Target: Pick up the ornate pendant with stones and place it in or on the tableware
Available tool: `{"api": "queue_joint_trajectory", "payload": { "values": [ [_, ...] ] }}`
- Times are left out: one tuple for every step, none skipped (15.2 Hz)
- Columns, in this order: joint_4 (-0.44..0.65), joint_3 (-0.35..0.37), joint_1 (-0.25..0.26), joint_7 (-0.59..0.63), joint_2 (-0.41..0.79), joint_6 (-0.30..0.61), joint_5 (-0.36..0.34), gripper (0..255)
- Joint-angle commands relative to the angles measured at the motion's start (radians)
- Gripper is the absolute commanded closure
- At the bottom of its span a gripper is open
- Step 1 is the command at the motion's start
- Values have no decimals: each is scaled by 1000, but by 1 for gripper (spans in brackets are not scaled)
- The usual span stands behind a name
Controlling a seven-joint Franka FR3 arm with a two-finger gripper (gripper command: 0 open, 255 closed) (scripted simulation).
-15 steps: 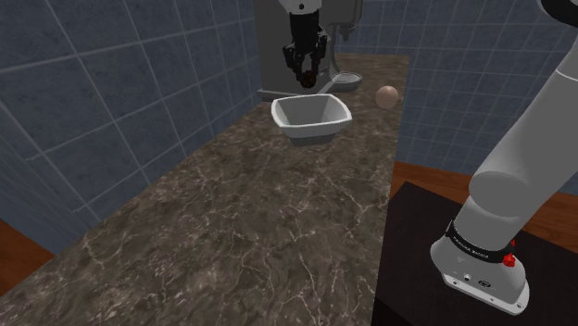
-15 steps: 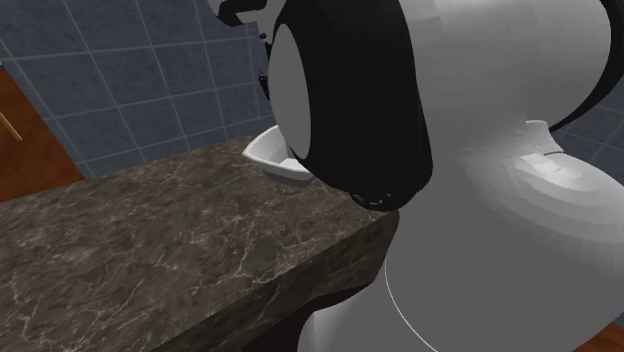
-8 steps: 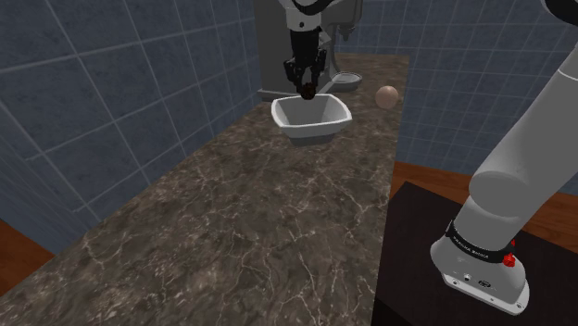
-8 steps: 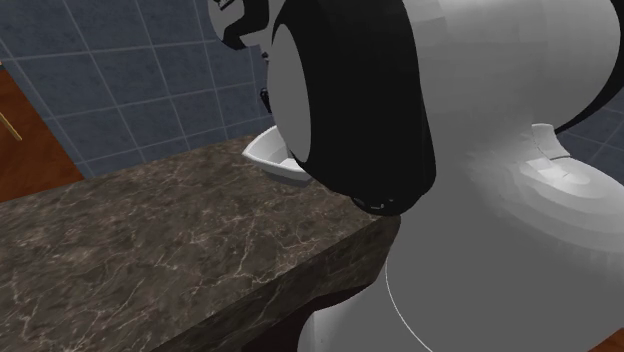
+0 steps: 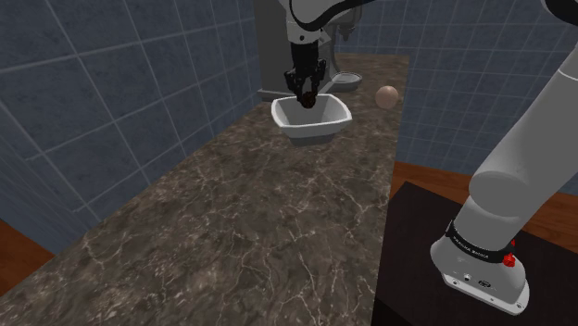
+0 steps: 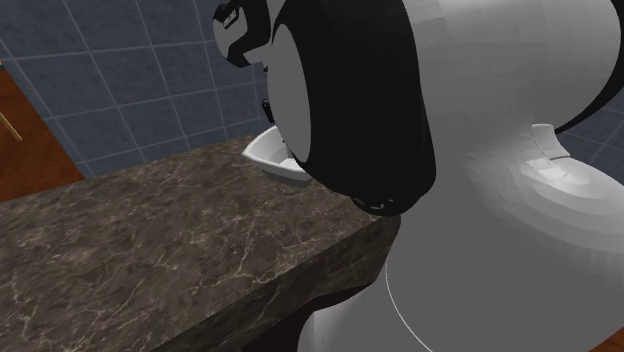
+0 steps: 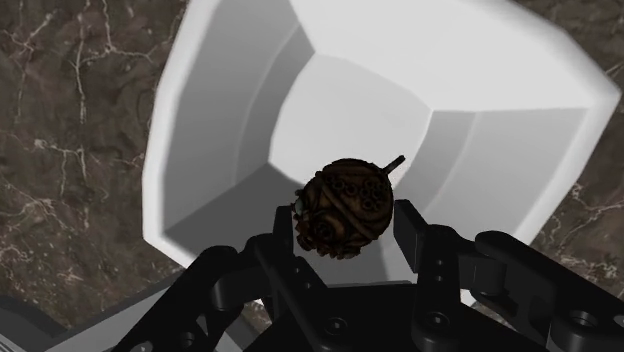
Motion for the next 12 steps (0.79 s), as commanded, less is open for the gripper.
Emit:
{"api": "queue_joint_trajectory", "payload": {
  "values": [
    [0, 0, 0, 0, 0, 1, 0, 255],
    [0, 0, 0, 0, 0, 1, 0, 255],
    [0, 0, 0, 0, 0, 1, 0, 255],
    [0, 0, 0, 0, 0, 1, 0, 255],
    [0, 0, 0, 0, 0, 1, 0, 0],
    [0, 0, 0, 0, 0, 1, 0, 0],
    [0, 0, 0, 0, 0, 1, 0, 0],
    [0, 0, 0, 0, 0, 1, 0, 0],
    [0, 0, 0, 0, 0, 1, 0, 0],
    [0, 0, 0, 0, 0, 1, 0, 0],
    [31, 2, 1, -1, -2, -32, 1, 0],
    [64, 3, 3, -1, -2, -66, 2, 0]
  ]
}}
